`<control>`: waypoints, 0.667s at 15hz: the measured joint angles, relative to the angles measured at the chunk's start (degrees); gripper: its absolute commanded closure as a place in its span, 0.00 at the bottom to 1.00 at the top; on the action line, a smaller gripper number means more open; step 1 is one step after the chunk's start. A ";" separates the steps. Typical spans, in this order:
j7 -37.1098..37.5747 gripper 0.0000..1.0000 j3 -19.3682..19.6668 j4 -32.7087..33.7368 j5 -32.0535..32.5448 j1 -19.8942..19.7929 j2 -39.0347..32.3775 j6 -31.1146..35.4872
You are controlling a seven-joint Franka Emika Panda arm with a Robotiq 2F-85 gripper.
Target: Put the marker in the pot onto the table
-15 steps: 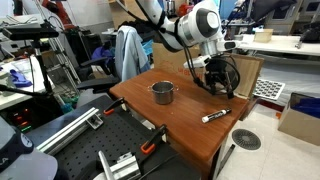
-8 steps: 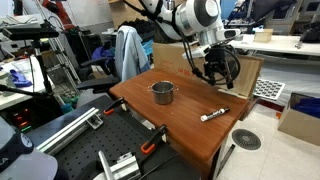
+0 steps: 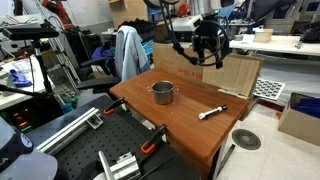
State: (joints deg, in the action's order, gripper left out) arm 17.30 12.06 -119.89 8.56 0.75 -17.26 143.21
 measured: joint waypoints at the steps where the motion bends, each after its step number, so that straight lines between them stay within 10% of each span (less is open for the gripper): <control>1: -1.79 0.00 -0.70 -1.97 -1.79 -0.85 2.59 0.00; 10: -3.80 0.00 -2.00 -5.74 -3.52 -2.06 6.35 0.57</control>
State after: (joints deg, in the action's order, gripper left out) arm 13.50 10.06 -125.63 5.04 -1.31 -10.91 143.78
